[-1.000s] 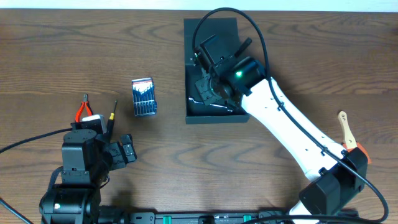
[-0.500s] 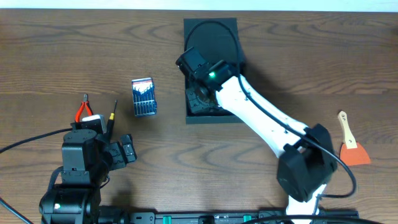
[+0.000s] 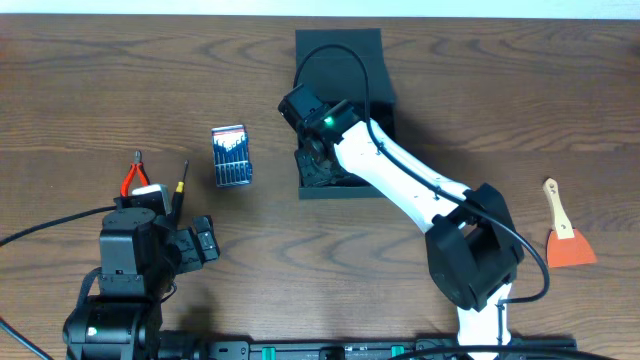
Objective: Pack container
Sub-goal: 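Lower the hammer into the box and release it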
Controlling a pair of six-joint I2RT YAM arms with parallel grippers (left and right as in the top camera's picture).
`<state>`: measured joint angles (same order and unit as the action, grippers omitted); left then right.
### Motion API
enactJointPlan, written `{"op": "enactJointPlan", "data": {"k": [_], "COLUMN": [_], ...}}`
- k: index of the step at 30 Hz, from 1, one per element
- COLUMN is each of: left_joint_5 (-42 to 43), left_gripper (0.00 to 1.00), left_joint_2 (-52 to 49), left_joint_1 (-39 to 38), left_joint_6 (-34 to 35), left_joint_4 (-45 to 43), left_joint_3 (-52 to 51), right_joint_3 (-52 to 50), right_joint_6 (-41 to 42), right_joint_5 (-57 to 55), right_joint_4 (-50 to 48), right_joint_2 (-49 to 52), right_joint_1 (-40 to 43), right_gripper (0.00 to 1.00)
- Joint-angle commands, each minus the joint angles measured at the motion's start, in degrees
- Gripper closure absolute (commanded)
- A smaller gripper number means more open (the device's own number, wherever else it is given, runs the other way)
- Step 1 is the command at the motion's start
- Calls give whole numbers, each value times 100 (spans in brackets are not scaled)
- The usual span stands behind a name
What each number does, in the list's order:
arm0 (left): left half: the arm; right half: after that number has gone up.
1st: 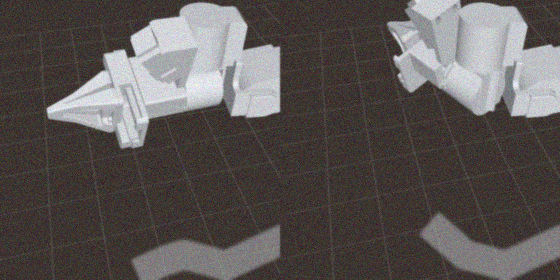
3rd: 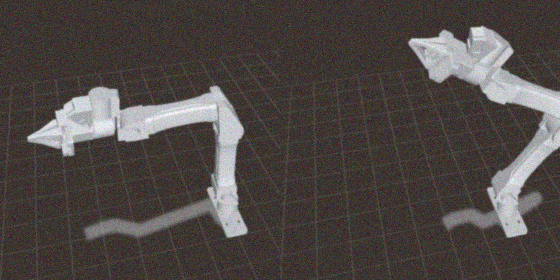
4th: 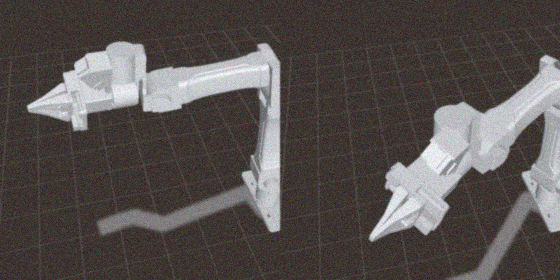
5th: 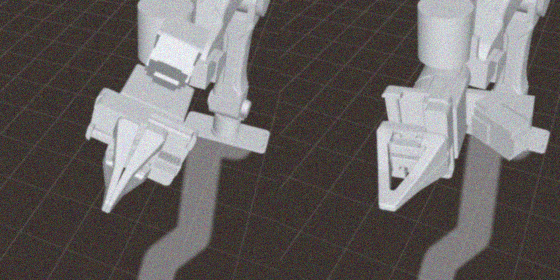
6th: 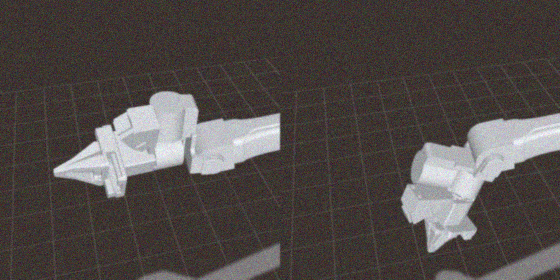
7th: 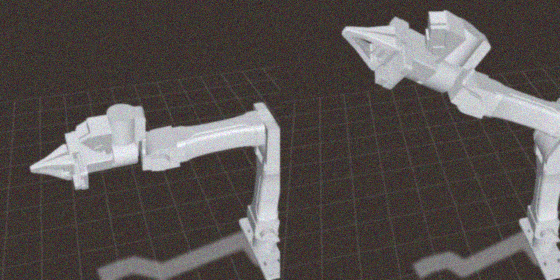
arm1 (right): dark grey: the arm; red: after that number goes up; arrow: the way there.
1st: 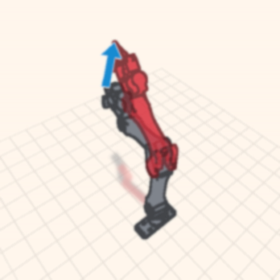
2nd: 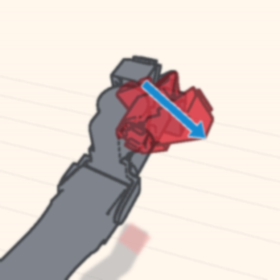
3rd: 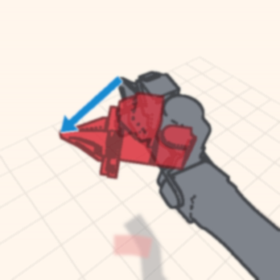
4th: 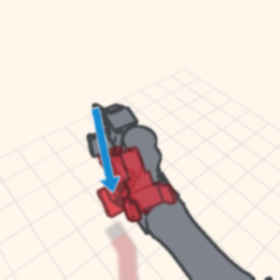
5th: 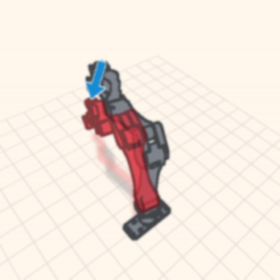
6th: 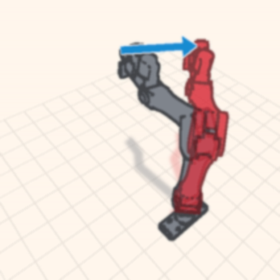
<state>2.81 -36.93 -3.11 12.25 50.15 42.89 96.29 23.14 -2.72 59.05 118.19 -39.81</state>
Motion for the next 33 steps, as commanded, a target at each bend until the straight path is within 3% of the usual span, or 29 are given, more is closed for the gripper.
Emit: {"op": "enactJointPlan", "data": {"k": [1,7,8,10,14,16,17,19,22,25,33], "left_joint_5": [-28,-28,-31,-31,-28,-28,-28,-28,-28,-28,-31], "left_gripper": [1,1,2,1,1,2,2,2,1,2,2], "left_joint_2": [-4,-4,-4,-4,-4,-4,-4,-4,-4,-4,-4], "left_joint_1": [-20,-20,-20,-20,-20,-20,-20,-20,-20,-20,-20], "left_joint_6": [50,50,50,50,50,50,50,50,50,50,48], "left_joint_4": [17,35,35,35,35,35,35,35,33,35,35], "left_joint_3": [111,111,111,111,111,111,111,111,111,111,111], "right_joint_3": [107,107,107,107,107,109,109,109,155,396,2205], "right_joint_6": [-227,-223,-223,-227,-525,-643,-706,-962,-1488,-1572,-1552], "right_joint_5": [166,170,170,168,168,168,168,168,149,-42,-511], "right_joint_4": [-42,-59,-61,-68,-142,-173,-179,-179,-72,225,1827], "right_joint_2": [92,190,221,243,247,247,247,247,186,61,-247], "right_joint_1": [-52,-50,-50,-50,-50,-50,-50,-50,2,166,1373], "right_gripper": [99,99,93,65,59,50,45,20,6,1,1]}}
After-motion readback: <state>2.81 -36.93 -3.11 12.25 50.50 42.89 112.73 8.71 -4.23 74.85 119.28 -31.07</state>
